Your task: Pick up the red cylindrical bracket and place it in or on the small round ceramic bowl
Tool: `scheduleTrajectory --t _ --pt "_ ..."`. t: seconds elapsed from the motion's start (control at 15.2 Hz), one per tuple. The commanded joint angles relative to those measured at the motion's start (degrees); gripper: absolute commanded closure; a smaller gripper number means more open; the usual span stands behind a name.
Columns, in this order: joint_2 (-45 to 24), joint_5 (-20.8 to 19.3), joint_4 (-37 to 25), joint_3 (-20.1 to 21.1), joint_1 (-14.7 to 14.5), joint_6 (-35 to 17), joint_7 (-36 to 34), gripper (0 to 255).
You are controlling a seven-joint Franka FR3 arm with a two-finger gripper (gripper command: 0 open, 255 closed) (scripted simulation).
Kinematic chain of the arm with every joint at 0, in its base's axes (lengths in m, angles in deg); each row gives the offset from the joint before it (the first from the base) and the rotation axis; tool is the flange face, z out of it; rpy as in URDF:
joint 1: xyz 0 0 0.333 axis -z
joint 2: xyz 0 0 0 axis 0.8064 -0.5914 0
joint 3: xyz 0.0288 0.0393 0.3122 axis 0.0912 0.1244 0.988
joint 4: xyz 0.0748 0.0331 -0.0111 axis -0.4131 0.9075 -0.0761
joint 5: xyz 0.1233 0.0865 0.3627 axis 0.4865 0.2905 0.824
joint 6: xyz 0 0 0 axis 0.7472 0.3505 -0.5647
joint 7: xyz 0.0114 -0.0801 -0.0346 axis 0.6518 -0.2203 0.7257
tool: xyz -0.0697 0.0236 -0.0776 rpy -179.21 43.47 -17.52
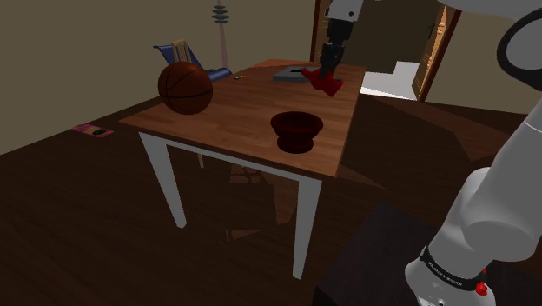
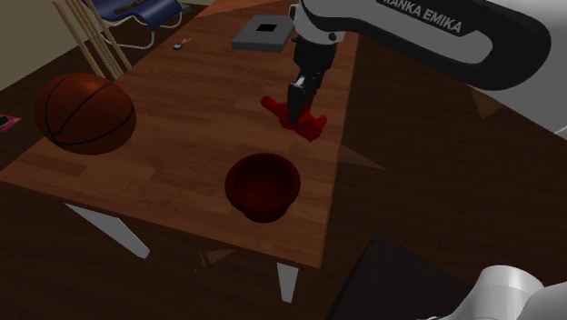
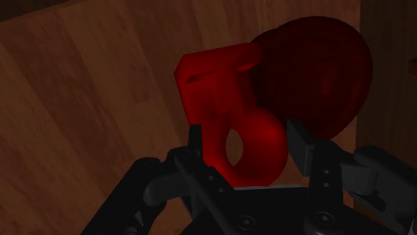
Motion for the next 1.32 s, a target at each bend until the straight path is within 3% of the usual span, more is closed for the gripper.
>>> scheduleTrajectory --t 0.0,0.46,1.25 --pt "1.3 -0.5 1.19 1.63 -1.36 -0.41 -3.03 255" --pt "3.94 -1.28 4.61 7.96 -6.05 -2.72 -13.84 255" --pt "6.4 -1.72 16.68 8.24 -6.03 -12.36 -13.14 255"
